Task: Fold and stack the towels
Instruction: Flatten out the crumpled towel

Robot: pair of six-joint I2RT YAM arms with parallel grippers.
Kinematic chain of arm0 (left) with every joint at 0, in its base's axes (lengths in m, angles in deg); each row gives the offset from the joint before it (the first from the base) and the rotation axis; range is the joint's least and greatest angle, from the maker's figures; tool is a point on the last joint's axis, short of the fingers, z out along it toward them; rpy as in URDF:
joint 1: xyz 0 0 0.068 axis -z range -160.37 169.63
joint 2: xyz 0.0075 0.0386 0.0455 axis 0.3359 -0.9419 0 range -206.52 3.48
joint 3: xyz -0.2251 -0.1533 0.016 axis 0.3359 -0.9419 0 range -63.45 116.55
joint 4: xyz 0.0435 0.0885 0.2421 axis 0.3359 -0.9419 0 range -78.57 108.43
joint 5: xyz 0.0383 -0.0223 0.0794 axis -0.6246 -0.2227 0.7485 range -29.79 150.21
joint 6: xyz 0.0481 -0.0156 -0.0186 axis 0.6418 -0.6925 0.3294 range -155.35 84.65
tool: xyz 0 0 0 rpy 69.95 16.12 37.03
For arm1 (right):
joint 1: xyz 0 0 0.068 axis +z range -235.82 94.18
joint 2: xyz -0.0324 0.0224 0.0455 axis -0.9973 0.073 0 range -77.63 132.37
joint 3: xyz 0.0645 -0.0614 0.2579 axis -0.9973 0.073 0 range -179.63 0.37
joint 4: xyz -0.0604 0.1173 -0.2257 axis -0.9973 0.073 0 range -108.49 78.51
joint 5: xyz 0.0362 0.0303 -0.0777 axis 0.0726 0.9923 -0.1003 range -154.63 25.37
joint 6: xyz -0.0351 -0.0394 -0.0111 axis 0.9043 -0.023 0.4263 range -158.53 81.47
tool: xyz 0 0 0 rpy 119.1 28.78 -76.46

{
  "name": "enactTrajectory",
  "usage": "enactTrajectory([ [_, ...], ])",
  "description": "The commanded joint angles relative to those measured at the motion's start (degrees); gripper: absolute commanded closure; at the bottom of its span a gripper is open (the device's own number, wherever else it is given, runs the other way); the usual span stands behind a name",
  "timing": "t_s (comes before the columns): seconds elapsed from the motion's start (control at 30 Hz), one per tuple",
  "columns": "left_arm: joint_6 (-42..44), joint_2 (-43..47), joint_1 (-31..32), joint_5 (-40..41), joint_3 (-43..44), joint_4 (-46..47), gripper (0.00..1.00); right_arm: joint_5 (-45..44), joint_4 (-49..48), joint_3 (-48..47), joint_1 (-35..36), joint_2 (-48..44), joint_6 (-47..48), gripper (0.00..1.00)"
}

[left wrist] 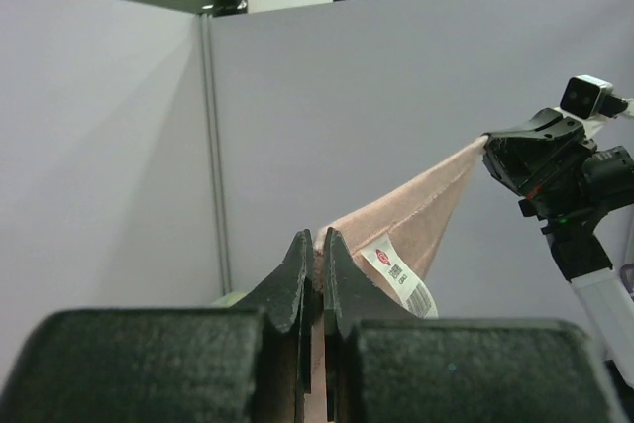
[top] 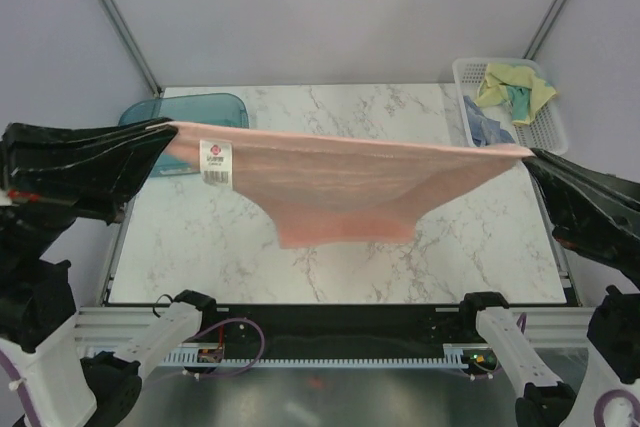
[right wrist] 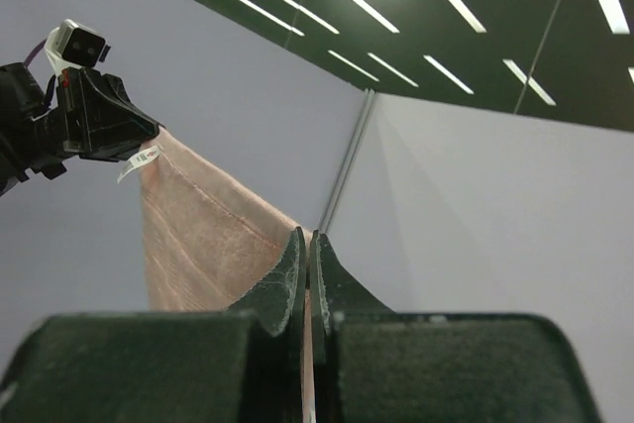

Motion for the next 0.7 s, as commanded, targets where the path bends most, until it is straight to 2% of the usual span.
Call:
enactTrajectory([
  [0.0, -5.3, -2.3, -0.3, -2.9, 3.2, -0.5, 0.98, -2.3, -0.9, -3.8, -0.2, 2.2, -3.5, 1.0],
  [0.17, -3.8, -7.6, -0.3, -0.4, 12.3, -1.5, 0.98, -4.0, -2.9, -11.2, -0.2, 10.2, -3.4, 1.0],
  [0.27, -3.3, -13.9, -0.3, 0.9, 16.7, -1.0, 0.98, -4.0, -6.2, -13.0, -0.2, 15.6, -5.5, 1.0],
  [0.4, 0.2, -19.2, -0.3, 5.3, 16.8, 1.9, 0.98, -5.4, -11.1, -12.8, -0.2, 21.5, -4.9, 1.0],
  [0.5, 5.2, -24.3, -0.3, 12.2, 16.7, 2.2, 0.98, -5.3, -11.7, -14.1, -0.2, 27.8, -2.9, 1.0],
  [0.67, 10.5, -33.2, -0.2, 14.5, 14.5, 5.7, 0.98, -4.1, -18.9, -10.1, -0.2, 37.2, -3.3, 1.0],
])
